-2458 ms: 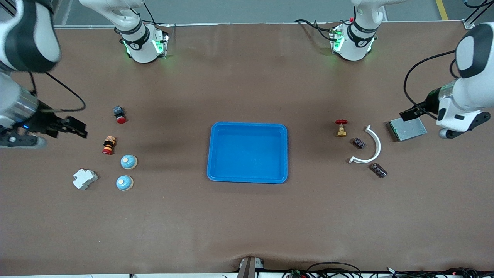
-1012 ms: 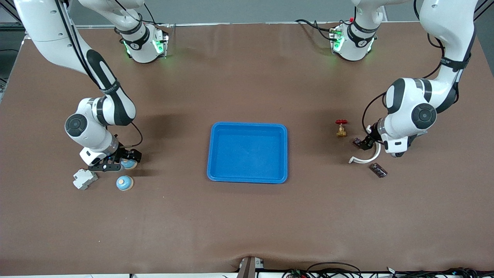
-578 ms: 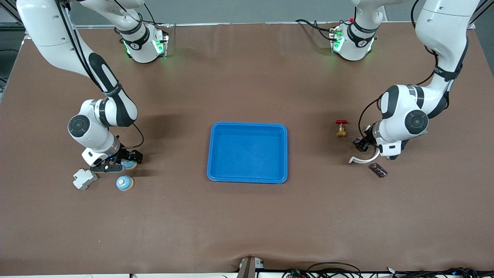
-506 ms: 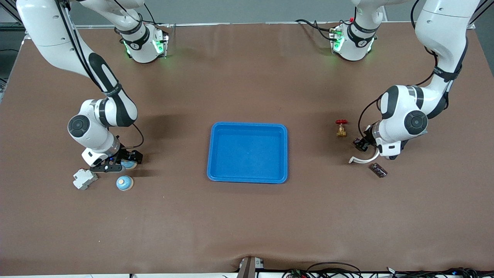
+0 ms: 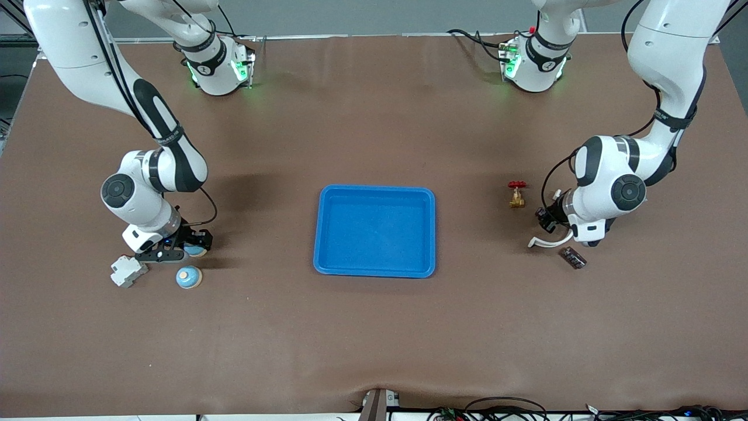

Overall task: Place electrolytic capacitor and blue bell in tray
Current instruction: 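Grasp the blue bell with the right gripper while the left gripper grasps the capacitor, then carry the bell and the capacitor over the blue tray with both grippers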

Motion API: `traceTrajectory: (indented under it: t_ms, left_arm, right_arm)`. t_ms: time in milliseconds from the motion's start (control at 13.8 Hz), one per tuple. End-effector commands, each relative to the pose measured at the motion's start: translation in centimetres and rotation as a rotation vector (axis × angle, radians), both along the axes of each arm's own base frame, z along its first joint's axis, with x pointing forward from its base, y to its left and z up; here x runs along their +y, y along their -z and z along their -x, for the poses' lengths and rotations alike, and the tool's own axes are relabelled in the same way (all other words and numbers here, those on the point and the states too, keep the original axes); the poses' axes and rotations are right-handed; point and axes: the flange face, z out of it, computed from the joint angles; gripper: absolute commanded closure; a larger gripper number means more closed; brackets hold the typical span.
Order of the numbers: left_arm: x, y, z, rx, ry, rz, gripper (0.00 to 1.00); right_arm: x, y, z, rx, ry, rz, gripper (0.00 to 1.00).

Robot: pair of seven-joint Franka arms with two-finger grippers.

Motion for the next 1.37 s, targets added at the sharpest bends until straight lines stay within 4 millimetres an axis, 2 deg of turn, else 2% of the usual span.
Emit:
traceTrajectory:
  t_ms: [0, 72, 145, 289, 578, 723, 867, 1012, 1301]
  left_arm:
    - [0.0, 0.1, -0.6, -0.009, -0.013, 0.003, 0.8]
    - [-0.1, -0.4, -0.7, -0.016, -0.013, 0.002, 0.94]
    - [-0.3, -1.0, -0.7, -0.018, -0.01, 0.0, 1.0]
    - [-1.4, -3.9, -1.5, -0.05, -0.042, -0.007, 1.0]
    - [-8.6, -10.4, -3.8, 0.006, -0.119, -0.014, 1.0]
    - [-11.5, -12.6, -4.5, -0.004, -0.169, -0.009, 1.0]
    - [-15.2, -13.5, -4.1, -0.011, -0.219, -0.004, 1.0]
    - [-18.7, -13.9, -3.7, -0.013, -0.254, 0.004, 1.0]
    - [-26.5, -13.6, -3.7, 0.014, -0.383, 0.034, 1.0]
  right_arm:
    - [2.7, -3.3, -0.2, 0.068, -0.002, -0.003, 1.0]
    - [4.6, -4.8, 0.0, 0.107, 0.033, -0.002, 1.0]
    - [6.9, -6.6, 0.1, 0.125, 0.073, 0.0, 1.0]
    - [11.9, -8.5, 1.1, 0.14, 0.104, 0.005, 1.0]
    - [23.3, -9.8, 4.2, 0.113, 0.27, 0.0, 1.0]
    - [27.7, -10.6, 5.2, 0.089, 0.339, -0.017, 1.0]
    - [31.4, -11.5, 6.1, 0.069, 0.39, -0.04, 1.0]
    - [34.8, -11.4, 7.0, 0.059, 0.424, -0.054, 1.0]
    - [39.2, -9.7, 6.6, 0.042, 0.483, -0.082, 1.0]
